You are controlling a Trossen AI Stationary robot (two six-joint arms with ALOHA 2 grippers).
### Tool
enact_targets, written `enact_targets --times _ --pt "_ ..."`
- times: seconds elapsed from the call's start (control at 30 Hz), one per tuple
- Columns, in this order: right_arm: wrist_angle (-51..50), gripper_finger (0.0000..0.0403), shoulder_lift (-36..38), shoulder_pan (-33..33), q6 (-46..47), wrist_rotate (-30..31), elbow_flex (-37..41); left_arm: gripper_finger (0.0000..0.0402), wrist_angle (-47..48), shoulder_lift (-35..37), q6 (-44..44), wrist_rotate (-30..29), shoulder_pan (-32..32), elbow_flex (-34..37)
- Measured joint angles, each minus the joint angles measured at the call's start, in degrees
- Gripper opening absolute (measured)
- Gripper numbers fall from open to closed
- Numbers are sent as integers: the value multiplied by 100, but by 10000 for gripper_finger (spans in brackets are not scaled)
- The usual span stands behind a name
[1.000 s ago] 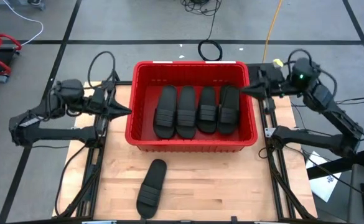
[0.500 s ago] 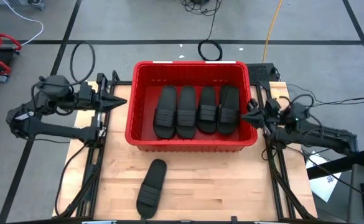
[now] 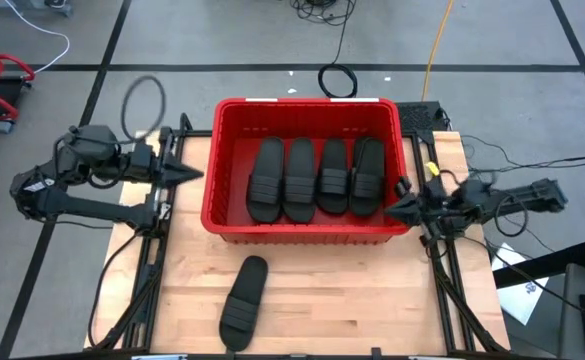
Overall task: Pick and place slides into bin
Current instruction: Put the black slipper into the bin
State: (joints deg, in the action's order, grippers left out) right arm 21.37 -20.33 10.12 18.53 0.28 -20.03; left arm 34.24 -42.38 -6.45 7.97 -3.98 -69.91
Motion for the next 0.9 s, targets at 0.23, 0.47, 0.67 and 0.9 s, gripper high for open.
enact_targets --times 0.23,0.47,0.67,0.9 --pt "543 0 -116 549 -810 1085 -7 0 1170 -451 -202 834 586 2" --pt "745 0 -370 624 -616 1477 -9 1 1739 -981 -291 1301 1766 40" --pt "1051 0 -369 623 -949 1482 -10 2 2123 -1776 -346 955 2818 103" --pt "1085 0 -368 624 -1043 985 -12 4 2511 -3047 -189 28 3366 107"
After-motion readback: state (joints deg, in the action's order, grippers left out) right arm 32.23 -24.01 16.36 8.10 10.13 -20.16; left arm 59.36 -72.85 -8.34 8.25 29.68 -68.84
